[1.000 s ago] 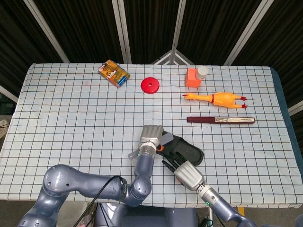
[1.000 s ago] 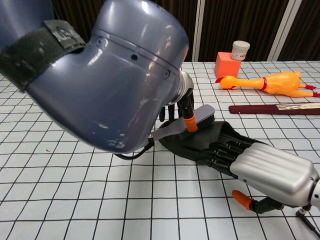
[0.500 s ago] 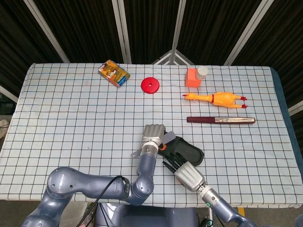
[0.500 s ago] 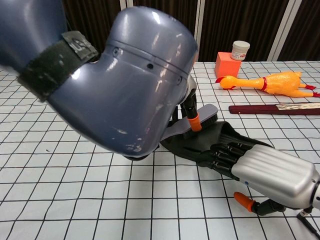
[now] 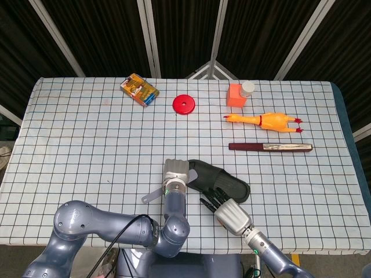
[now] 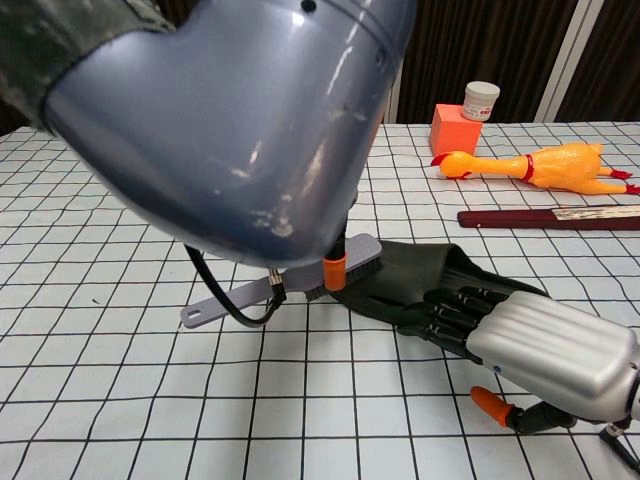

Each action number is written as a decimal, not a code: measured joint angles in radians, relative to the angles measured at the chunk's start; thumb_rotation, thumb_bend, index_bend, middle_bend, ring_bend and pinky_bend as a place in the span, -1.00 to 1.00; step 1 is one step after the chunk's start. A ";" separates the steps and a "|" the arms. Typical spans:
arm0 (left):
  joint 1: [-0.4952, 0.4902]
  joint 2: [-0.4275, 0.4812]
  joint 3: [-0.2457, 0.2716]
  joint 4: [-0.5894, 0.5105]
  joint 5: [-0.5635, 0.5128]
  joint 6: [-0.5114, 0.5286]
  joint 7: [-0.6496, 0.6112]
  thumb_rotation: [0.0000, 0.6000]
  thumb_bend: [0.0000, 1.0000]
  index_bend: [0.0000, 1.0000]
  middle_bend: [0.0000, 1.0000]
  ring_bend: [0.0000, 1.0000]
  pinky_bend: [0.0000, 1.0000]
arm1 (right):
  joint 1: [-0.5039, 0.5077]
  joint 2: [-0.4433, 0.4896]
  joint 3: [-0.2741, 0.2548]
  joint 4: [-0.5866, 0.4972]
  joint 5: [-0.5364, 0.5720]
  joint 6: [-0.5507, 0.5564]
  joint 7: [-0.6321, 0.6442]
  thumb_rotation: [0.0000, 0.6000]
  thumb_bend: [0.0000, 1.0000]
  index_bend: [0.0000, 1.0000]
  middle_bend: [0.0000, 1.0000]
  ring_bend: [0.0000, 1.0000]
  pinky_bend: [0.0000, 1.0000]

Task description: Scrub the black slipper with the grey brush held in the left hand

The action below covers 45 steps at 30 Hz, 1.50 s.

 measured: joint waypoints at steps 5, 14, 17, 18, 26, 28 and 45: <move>0.005 -0.005 -0.010 0.006 0.034 -0.025 -0.024 1.00 0.19 0.43 0.61 0.36 0.21 | 0.004 -0.001 0.000 0.003 0.003 -0.003 0.003 1.00 0.24 -1.00 -0.85 -0.91 -0.83; 0.029 -0.070 -0.003 0.082 0.231 -0.110 -0.224 1.00 0.19 0.43 0.60 0.36 0.21 | 0.009 0.006 -0.002 0.006 0.012 -0.009 0.016 1.00 0.24 -1.00 -0.85 -0.91 -0.84; 0.032 -0.103 0.000 0.131 0.257 -0.130 -0.257 1.00 0.19 0.43 0.60 0.36 0.22 | 0.008 0.010 -0.003 0.001 0.012 -0.007 0.013 1.00 0.24 -1.00 -0.85 -0.91 -0.85; 0.033 -0.114 0.000 0.143 0.268 -0.137 -0.270 1.00 0.19 0.43 0.60 0.36 0.22 | 0.008 0.012 -0.004 0.000 0.013 -0.007 0.012 1.00 0.24 -1.00 -0.85 -0.91 -0.85; 0.049 -0.119 -0.008 0.138 0.236 -0.141 -0.241 1.00 0.19 0.43 0.60 0.36 0.22 | 0.003 0.026 -0.002 -0.017 0.044 -0.015 -0.012 1.00 0.24 -1.00 -0.85 -0.91 -0.86; 0.049 -0.113 -0.010 0.130 0.206 -0.126 -0.203 1.00 0.19 0.43 0.60 0.36 0.22 | 0.002 0.026 -0.003 -0.018 0.047 -0.014 -0.018 1.00 0.24 -1.00 -0.85 -0.91 -0.86; 0.044 -0.016 -0.112 0.008 -0.027 0.028 0.060 1.00 0.22 0.43 0.60 0.36 0.22 | -0.003 0.024 -0.004 -0.033 0.062 -0.007 -0.050 1.00 0.24 -1.00 -0.85 -0.91 -0.87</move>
